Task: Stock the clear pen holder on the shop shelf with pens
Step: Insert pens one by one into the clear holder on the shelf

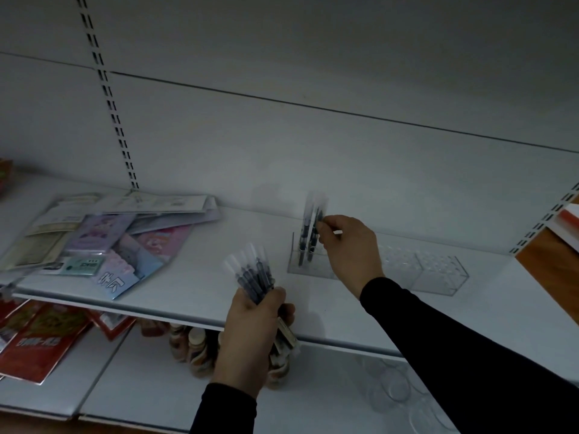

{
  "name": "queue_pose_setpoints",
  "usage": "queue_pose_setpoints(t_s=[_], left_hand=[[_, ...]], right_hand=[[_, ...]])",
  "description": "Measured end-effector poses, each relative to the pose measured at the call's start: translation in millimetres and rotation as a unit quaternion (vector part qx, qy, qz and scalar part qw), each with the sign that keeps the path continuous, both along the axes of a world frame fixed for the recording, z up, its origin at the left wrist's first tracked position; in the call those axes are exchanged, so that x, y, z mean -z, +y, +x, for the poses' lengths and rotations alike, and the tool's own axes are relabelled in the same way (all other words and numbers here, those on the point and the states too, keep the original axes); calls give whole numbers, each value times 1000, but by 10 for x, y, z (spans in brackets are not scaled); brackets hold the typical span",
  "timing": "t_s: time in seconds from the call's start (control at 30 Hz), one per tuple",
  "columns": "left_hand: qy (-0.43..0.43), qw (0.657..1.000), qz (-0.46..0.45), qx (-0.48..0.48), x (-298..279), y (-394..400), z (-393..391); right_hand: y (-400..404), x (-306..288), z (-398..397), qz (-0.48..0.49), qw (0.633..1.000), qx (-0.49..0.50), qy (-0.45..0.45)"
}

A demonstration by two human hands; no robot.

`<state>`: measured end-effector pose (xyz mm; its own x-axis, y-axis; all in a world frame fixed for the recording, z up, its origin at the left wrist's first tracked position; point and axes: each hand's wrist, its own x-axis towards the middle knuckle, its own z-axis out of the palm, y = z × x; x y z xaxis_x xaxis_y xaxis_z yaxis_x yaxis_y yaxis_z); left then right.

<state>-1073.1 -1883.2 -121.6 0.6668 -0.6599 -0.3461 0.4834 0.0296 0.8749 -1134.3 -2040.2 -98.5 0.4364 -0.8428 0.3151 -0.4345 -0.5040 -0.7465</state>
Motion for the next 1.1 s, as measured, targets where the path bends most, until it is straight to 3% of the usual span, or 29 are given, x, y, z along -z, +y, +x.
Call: queue_pose_setpoints(t_s=[0.2,0.33,0.47,0.63,0.83,1.0,1.1], left_hand=[[11,1000,-9,1,-4,0,-24],[6,1000,-7,5,-2,0,-30],[-18,1000,-11,23,-21,9,-39],[-52,995,-43,66,-71,28,-81],[-39,998,-18,41,-32,-20,-87],[5,1000,-4,-1,-29,-34,-65],[28,1000,1,-11,-22,-29,-52]], right_hand=[[120,-7,-131,-14,1000,19,-19],[295,-20,-187,39,998,-22,-49],[472,32,-187,148,981,-123,0],[530,54,-191,199,961,-183,56],[467,6,-214,199,967,-158,5],[271,-208,-245,227,961,-106,-120],[138,-354,-262,180,967,-65,-171]])
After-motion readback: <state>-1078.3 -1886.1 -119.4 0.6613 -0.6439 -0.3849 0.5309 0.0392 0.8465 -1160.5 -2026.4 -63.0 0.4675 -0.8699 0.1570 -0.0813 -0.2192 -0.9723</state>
